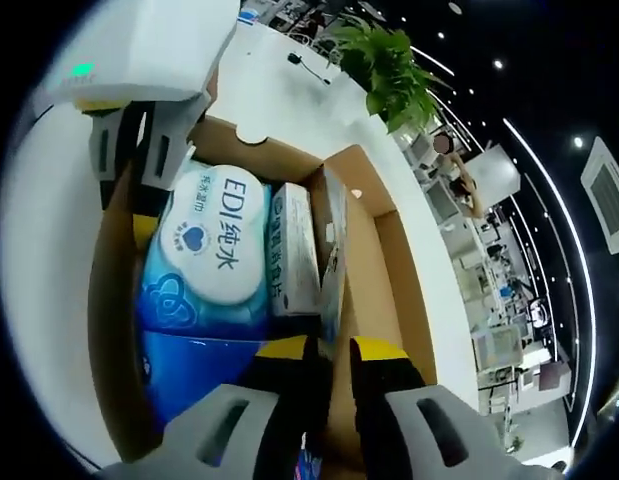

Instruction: Operate the shoe box by opening the lid, removing the specified soft item, and placing it in the target area until the item is outside and the box remains undamaged.

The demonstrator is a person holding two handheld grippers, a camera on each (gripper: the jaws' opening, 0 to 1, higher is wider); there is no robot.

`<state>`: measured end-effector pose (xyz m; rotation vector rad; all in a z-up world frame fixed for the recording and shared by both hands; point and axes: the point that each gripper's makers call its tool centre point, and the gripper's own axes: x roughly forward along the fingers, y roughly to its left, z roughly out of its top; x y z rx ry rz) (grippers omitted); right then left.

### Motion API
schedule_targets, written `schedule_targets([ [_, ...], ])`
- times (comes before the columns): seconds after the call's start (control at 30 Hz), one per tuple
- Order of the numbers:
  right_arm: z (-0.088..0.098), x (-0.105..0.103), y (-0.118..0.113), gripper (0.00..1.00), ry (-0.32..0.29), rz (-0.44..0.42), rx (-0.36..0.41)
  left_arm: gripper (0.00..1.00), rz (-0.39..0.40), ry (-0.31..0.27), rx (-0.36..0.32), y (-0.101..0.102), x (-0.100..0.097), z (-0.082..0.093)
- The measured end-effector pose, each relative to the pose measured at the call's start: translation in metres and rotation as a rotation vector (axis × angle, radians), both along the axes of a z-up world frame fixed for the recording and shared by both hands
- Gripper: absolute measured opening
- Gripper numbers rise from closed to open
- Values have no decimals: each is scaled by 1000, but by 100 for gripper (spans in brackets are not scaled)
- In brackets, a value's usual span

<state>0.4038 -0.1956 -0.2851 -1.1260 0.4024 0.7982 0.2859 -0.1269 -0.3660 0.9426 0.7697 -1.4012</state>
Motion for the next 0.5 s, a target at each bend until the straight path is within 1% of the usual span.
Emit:
schedule_targets([
  [0.07,-1,-1,0,10,-10,16,-17,1,0,1,0,0,0,0],
  [0.17,-2,-2,1,9,0,8,-11,1,0,1,0,0,0,0],
  [0.23,-5,-3,1,4,7,22,-24,1,0,0,0,0,0,0],
  [0.27,-6,-5,2,3,7,37,-40,1,0,1,0,0,1,-1],
  [0.3,-6,-4,2,3,-7,51,-57,1,0,0,0,0,0,0],
  [0.37,-8,-5,2,3,11,29,-31,1,0,0,0,-1,0,0],
  [0.5,-7,-5,2,3,9,31,-35,1,0,-1,-1,-1,0,0],
])
